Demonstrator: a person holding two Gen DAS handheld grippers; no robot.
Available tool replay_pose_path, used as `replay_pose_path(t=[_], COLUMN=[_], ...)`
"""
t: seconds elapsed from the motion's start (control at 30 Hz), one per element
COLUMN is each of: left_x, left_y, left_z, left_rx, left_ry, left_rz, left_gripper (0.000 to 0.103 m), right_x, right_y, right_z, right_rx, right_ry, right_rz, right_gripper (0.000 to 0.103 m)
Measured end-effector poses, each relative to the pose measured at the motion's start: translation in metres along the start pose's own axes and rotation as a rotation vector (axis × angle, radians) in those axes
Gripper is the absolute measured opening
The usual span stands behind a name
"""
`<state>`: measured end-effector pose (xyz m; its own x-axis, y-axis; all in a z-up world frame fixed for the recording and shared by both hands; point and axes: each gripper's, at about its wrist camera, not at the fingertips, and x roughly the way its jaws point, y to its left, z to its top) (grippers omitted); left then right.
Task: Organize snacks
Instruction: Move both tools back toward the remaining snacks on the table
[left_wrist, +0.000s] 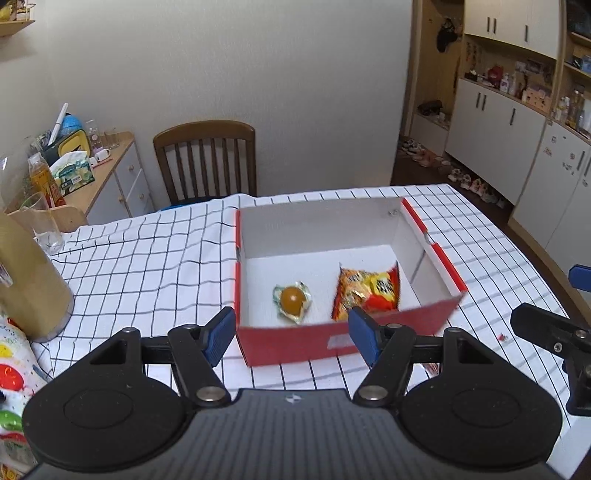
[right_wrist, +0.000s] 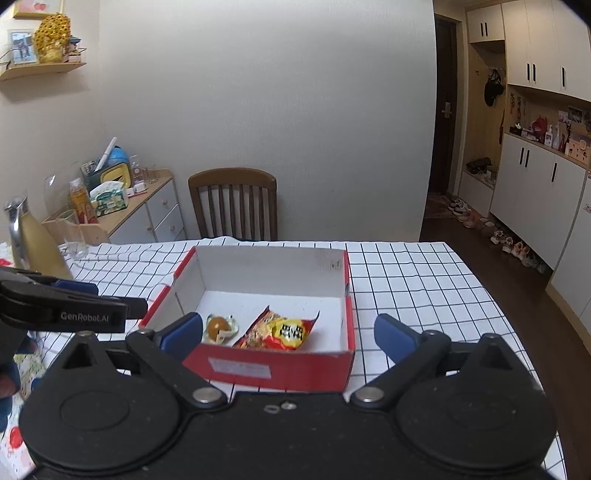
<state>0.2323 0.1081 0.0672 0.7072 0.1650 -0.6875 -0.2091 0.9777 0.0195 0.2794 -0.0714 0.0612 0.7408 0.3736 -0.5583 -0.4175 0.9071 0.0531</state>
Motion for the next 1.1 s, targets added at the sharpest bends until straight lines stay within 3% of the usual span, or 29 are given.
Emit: replay_pose_path(t=[0.3,0.4,0.53,0.6,0.7,0.93,1.1], left_x=[-0.022,-0.030,-0.037,-0.040,-0.043,-0.038,-0.033], left_y=[-0.001,-0.002,-0.004,-0.005,-0.008,-0.013,-0.031], left_z=[-0.042,-0.058,-0.078,-0.090,-0.110,-0.145,-0.164], left_rx=[-0.002,0.009,0.025,0.027,0.029,-0.022,-0.027], left_ry=[-0.004,-0.019,-0.031,-0.033,-0.048,0.026,0.067], left_rz=[-0.061,-0.070,-0.094,-0.102,-0.111,-0.191,-0.194], left_gripper=[0.068,0.075,0.076,0.084,0.085,0.085,0.085], right_x=[-0.030,-0.038,-0.047,-0.052,-0.058,-0.063,-0.058], right_y=[0.000,-0.004,-0.009,-0.011,-0.014,-0.027,-0.037], right_z=[-0.037,-0.051,-0.069,-0.079,-0.093,-0.117,-0.128], right_rx=[-0.002,0.005,0.016,0.019,0.020,0.070,0.093], right_ry=[0.020,0.038,0.057,0.065,0.076,0.095,0.111], right_rz=[0.025,0.044,0.066,0.081,0.089,0.064,0.030], right_gripper=[0.102,0.103,0.103,0.103,0.103,0.103,0.103])
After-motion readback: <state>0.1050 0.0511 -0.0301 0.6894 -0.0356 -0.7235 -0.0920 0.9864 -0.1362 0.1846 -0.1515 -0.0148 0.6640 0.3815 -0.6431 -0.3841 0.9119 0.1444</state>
